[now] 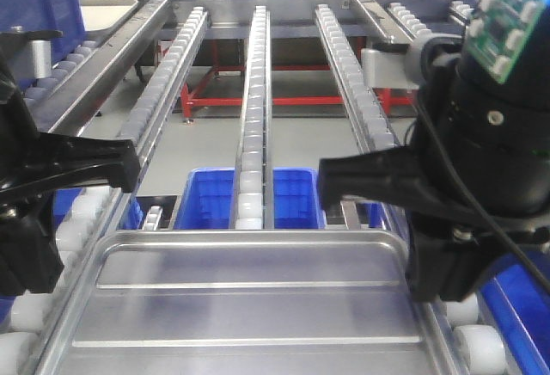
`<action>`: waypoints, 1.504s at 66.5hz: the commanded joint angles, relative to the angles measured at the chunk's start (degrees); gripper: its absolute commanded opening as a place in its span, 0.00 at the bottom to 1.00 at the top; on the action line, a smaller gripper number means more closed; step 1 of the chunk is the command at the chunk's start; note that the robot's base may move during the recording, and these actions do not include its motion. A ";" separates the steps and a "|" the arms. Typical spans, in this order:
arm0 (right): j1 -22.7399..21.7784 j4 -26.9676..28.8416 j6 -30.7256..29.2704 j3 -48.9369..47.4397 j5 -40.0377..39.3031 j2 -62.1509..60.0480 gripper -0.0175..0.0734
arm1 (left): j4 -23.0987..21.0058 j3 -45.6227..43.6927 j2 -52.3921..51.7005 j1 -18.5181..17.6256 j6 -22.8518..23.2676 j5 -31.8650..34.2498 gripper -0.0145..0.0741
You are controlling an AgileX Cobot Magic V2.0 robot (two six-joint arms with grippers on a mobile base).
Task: Grab silver tray and stack on right shelf
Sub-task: 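Lower both grippers toward the side rims of the silver tray, then close both grippers on the opposite side rims of the tray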
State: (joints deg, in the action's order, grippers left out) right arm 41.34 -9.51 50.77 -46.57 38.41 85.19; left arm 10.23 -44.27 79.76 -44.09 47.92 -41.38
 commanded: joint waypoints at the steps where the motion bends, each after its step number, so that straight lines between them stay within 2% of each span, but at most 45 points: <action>1: 0.07 -0.80 0.10 -0.73 -1.18 -1.72 0.28 | 0.54 -1.78 -1.52 -0.35 0.61 1.24 0.06; 29: 0.07 0.56 0.10 -0.68 -1.96 -1.77 0.28 | 0.54 -1.78 -1.52 -0.35 0.61 1.24 0.06; 39: 0.07 0.56 0.10 -0.68 -1.63 -1.77 0.28 | 0.54 -1.78 -1.52 -0.35 -3.60 1.65 0.06; 48: 0.07 0.60 0.10 -0.68 -1.57 -1.77 0.28 | -0.36 -1.78 -1.16 -1.07 -3.89 1.77 0.07; 52: 0.07 0.60 0.10 -0.68 -1.58 -1.77 0.28 | -2.05 -1.78 -0.62 -1.43 -3.89 1.77 0.15; 56: 0.07 0.66 0.10 -0.68 -1.58 -1.77 0.29 | -3.52 -1.78 0.37 -1.43 -3.89 1.94 0.31; 62: 0.07 0.66 0.10 -0.68 -1.15 -1.77 0.35 | -4.60 -2.29 1.23 -1.43 -3.71 2.07 0.48; 65: 0.07 0.66 0.10 -0.68 -0.69 -1.77 0.43 | -4.60 -2.37 1.38 -1.43 -3.61 2.07 0.49; 73: 0.07 0.66 0.10 -0.68 0.31 -1.77 0.72 | -4.89 -2.37 1.38 -1.43 -2.76 3.02 0.47; 77: 0.07 0.66 0.10 -0.68 0.10 -1.66 0.78 | -4.79 -2.37 1.45 -1.43 -2.76 3.83 0.47; 89: 0.02 0.66 0.26 -0.68 -2.92 -0.86 0.69 | -1.99 -2.37 1.60 -1.43 -2.76 5.07 0.47; 100: 0.02 0.66 0.50 -0.68 -3.16 0.96 0.64 | -1.93 -2.37 3.61 -1.43 -2.76 5.63 0.47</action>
State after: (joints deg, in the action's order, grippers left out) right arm 41.34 -8.23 51.10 -46.10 36.98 87.04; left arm 7.62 -44.91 83.74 -45.08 44.48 -37.54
